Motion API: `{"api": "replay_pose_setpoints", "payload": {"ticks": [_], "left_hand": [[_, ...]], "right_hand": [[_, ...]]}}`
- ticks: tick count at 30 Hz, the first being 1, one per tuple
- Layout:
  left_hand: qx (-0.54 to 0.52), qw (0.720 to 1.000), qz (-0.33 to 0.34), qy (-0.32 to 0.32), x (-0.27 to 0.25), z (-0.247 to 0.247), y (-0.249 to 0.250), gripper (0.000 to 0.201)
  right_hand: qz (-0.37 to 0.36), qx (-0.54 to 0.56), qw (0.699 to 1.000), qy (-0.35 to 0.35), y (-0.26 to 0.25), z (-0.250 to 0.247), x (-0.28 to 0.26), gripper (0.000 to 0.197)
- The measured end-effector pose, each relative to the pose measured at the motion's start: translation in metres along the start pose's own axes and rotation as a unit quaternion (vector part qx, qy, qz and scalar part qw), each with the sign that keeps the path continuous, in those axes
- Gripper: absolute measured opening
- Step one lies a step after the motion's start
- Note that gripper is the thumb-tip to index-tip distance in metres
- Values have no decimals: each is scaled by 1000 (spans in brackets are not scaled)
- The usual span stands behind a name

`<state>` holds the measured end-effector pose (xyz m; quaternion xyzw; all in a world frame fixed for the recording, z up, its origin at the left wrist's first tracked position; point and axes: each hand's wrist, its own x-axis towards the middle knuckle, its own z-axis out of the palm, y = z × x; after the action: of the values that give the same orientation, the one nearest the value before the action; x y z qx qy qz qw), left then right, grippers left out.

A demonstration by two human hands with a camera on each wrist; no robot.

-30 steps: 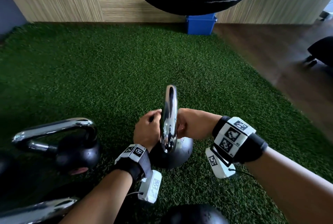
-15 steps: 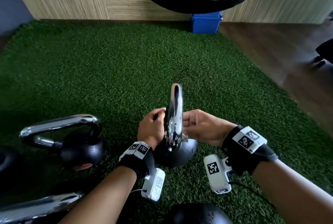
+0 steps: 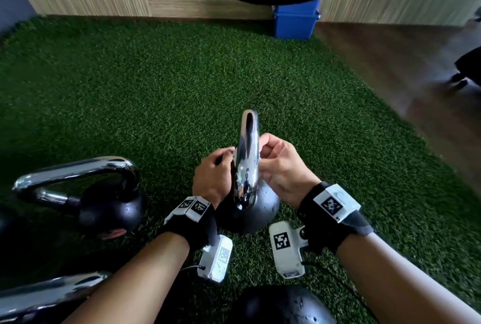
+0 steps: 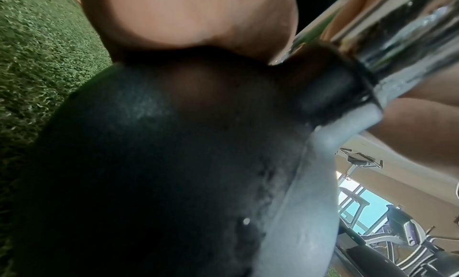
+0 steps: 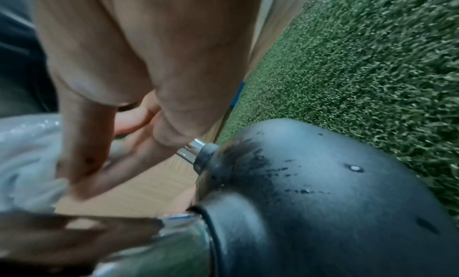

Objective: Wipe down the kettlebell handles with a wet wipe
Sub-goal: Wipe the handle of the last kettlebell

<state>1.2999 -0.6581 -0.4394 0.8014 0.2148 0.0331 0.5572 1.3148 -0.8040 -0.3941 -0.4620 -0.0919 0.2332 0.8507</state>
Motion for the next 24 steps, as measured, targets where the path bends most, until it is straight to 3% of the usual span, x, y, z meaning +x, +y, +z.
{"api": "replay_pose_setpoints", "payload": {"ticks": [3,6,8,13,19,24], "left_hand": [[-1,1000,-3,8,0,0,0,24],[-10,1000,-13,7,-1,-2,1,24],[-11,1000,-10,1,-1,-2,2,24],[14,1000,-14,-6,1,-2,2,31],[17,1000,-14,-17,-2,-5,6,29],[36,999,-16,21,-9,-5,15,32]], "right_hand": [[-58,-43,994,85,0,-1,7,31],[-99,-177,975,90,-3,-5,4,36],[-132,-262,951,96,-7,-5,3,32],[-181,-414,868,205,-8,-2,22,24],[-194,-454,834,246,-7,-2,30,28],[-119,-476,822,288,-8,-1,50,26]]}}
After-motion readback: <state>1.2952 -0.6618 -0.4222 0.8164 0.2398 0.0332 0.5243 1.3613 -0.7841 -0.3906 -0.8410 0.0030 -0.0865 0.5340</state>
